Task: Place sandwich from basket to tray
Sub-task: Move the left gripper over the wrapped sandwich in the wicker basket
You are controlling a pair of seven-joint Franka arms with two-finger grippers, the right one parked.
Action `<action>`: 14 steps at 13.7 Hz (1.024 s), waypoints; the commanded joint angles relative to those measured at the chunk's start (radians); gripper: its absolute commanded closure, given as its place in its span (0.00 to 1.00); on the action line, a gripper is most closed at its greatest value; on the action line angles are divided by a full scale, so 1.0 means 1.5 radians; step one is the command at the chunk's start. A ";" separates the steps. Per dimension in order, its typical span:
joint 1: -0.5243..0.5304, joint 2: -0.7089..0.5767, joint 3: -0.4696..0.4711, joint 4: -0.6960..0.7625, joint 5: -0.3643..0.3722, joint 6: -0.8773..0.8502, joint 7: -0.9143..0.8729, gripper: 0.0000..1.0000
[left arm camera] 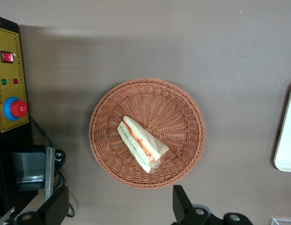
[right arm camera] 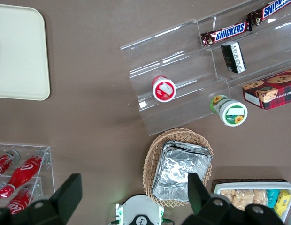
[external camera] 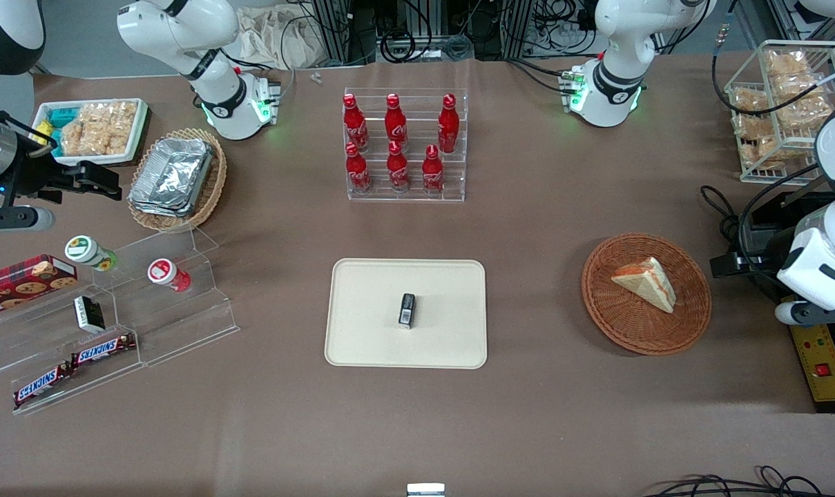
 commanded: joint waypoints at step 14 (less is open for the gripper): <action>0.002 -0.054 -0.002 -0.304 -0.007 0.260 -0.366 0.02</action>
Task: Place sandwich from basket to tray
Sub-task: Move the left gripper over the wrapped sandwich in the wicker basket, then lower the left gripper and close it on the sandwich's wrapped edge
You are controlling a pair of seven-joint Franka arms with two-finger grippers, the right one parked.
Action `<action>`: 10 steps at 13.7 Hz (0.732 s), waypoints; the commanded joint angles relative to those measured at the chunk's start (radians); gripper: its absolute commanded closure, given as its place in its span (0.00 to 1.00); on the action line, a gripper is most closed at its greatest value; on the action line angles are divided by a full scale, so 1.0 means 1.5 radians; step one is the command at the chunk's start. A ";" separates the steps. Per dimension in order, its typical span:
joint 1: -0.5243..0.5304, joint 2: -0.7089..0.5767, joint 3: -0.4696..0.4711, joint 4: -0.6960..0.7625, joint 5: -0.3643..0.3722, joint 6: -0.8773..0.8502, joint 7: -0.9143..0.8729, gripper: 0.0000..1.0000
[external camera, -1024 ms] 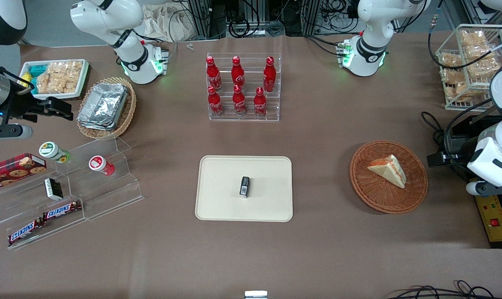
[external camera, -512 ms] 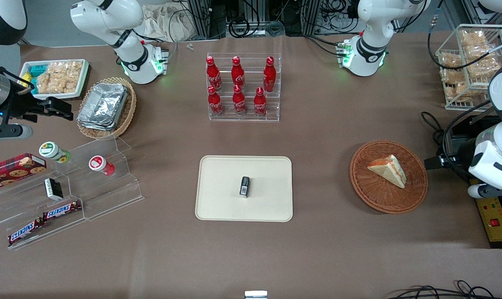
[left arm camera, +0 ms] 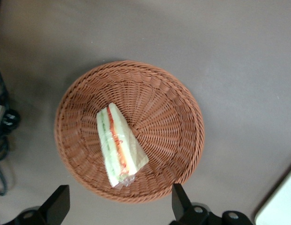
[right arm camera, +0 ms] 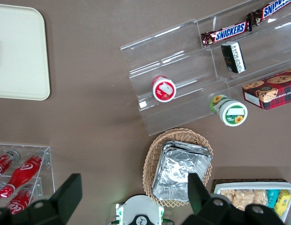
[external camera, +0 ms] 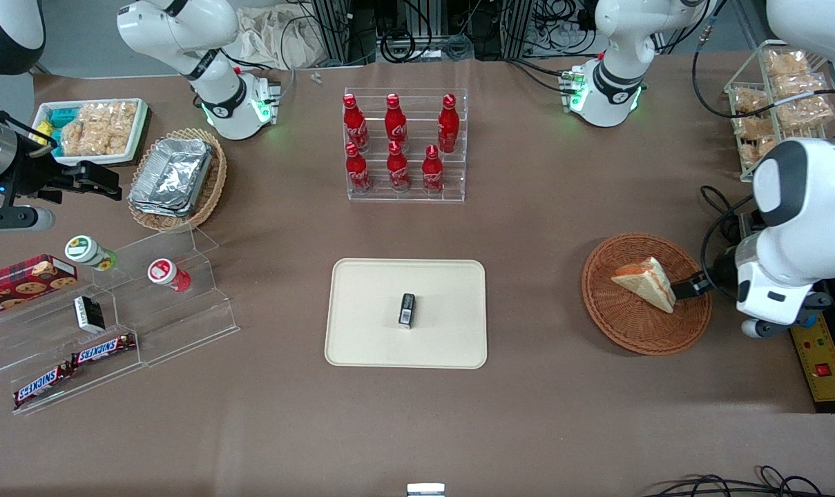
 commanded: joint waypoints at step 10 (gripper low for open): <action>0.006 -0.077 0.001 -0.300 0.005 0.275 -0.126 0.02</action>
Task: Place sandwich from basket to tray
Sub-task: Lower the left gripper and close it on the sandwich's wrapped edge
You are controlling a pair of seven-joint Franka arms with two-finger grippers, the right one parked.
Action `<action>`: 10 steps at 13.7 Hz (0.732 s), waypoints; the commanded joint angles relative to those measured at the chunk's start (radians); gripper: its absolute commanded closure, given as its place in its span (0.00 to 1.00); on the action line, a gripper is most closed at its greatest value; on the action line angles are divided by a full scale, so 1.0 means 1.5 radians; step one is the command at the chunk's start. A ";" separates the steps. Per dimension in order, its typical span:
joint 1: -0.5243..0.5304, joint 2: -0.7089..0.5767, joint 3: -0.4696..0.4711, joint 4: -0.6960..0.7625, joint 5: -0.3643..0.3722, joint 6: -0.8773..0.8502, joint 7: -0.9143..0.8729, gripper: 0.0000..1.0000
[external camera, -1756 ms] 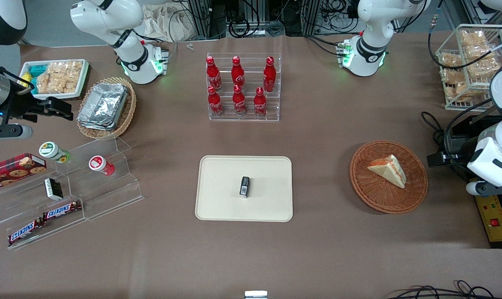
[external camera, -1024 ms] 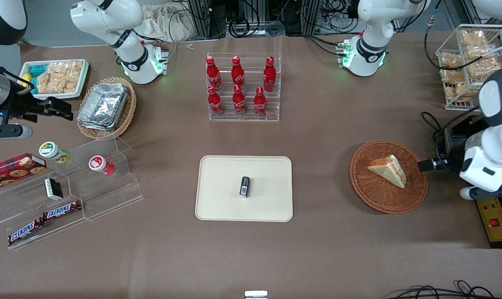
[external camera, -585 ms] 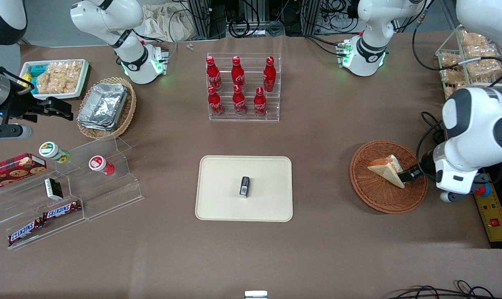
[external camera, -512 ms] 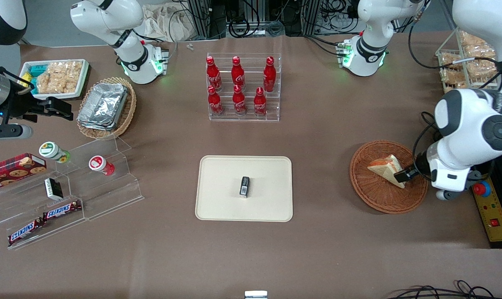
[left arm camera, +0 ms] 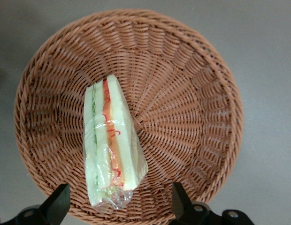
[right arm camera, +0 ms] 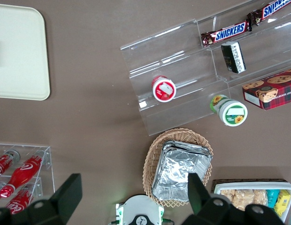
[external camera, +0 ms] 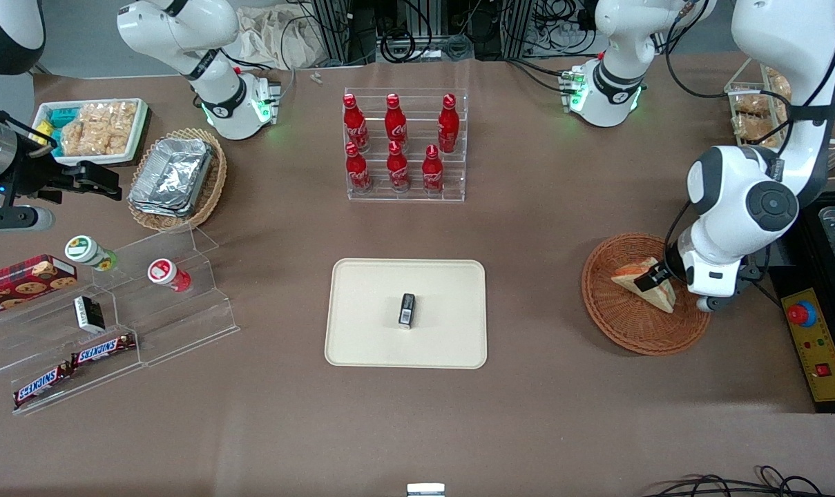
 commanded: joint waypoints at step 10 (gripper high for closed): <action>0.023 0.008 0.006 -0.052 0.004 0.065 -0.037 0.03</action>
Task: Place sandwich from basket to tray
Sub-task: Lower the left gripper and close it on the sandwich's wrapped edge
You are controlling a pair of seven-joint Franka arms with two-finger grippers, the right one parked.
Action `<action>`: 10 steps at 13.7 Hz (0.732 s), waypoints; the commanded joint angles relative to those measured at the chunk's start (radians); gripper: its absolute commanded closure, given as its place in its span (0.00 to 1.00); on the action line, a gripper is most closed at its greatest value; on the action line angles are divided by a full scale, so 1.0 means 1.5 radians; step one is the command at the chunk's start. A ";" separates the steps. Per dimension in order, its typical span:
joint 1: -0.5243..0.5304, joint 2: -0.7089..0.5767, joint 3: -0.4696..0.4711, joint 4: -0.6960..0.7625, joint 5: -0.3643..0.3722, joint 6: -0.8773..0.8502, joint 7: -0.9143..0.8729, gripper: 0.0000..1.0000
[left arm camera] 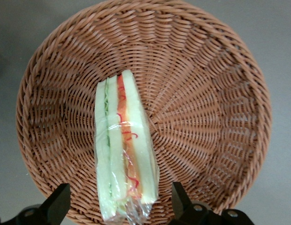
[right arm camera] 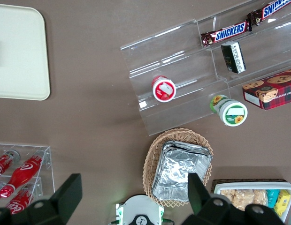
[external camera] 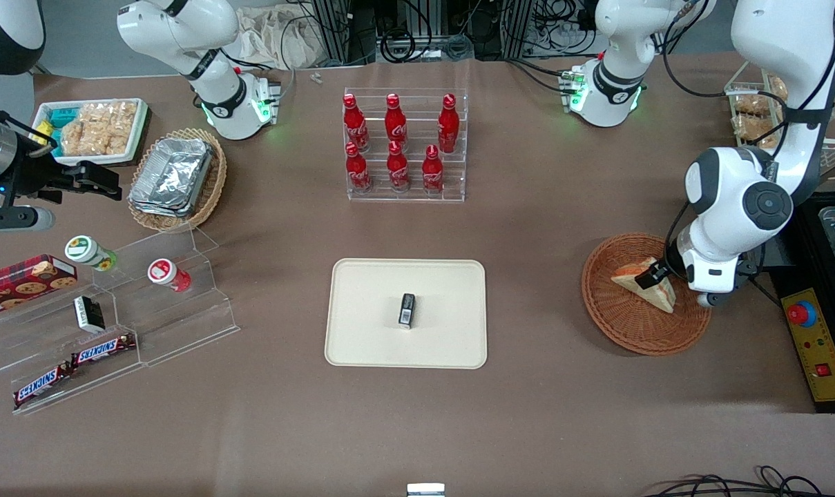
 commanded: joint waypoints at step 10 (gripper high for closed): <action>0.011 0.031 -0.005 -0.031 0.004 0.097 -0.091 1.00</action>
